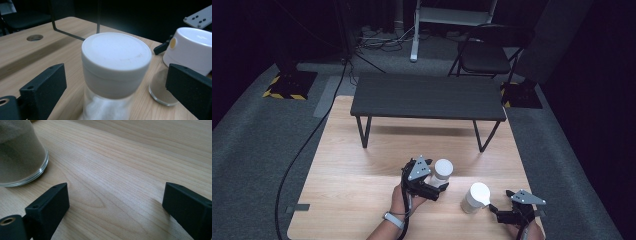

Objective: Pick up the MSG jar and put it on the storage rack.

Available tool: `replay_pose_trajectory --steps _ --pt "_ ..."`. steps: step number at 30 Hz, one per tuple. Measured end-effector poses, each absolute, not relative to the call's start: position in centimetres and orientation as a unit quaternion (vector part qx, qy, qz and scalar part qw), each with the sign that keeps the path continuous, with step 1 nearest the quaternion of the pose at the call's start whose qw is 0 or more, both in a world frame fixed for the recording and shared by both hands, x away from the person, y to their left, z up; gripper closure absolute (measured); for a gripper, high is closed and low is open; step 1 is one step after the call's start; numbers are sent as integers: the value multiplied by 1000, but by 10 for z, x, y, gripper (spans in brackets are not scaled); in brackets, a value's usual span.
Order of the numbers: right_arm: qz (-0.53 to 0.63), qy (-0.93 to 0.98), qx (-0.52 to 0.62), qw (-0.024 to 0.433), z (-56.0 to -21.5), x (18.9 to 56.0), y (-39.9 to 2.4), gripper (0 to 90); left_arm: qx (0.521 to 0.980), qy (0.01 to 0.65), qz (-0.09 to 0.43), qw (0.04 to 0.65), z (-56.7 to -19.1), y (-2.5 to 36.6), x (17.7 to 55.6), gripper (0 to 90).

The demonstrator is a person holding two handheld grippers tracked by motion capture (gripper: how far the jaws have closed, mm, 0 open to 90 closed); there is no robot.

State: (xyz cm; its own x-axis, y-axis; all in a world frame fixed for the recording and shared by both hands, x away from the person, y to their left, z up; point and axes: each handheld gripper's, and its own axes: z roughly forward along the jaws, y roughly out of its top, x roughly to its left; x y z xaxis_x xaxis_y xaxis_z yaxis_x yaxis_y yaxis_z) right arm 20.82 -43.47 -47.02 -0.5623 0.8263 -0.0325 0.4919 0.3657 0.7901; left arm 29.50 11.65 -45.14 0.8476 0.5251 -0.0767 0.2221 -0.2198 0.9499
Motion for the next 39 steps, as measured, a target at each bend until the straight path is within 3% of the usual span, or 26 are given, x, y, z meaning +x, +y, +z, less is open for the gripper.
replay_pose_trajectory --steps 5,12,13,20,39 --pt "382 797 413 219 -470 208 -435 67 768 254 105 578 -456 111 308 86" --pt "383 797 411 221 -471 207 -435 68 774 241 130 570 -457 98 303 164" --pt "383 797 411 222 -471 207 -434 68 774 237 150 568 -458 94 298 194" --pt "383 797 409 224 -471 206 -434 68 759 240 161 583 -467 98 296 326" --pt "383 797 407 228 -472 205 -434 68 765 263 172 562 -456 93 291 332"
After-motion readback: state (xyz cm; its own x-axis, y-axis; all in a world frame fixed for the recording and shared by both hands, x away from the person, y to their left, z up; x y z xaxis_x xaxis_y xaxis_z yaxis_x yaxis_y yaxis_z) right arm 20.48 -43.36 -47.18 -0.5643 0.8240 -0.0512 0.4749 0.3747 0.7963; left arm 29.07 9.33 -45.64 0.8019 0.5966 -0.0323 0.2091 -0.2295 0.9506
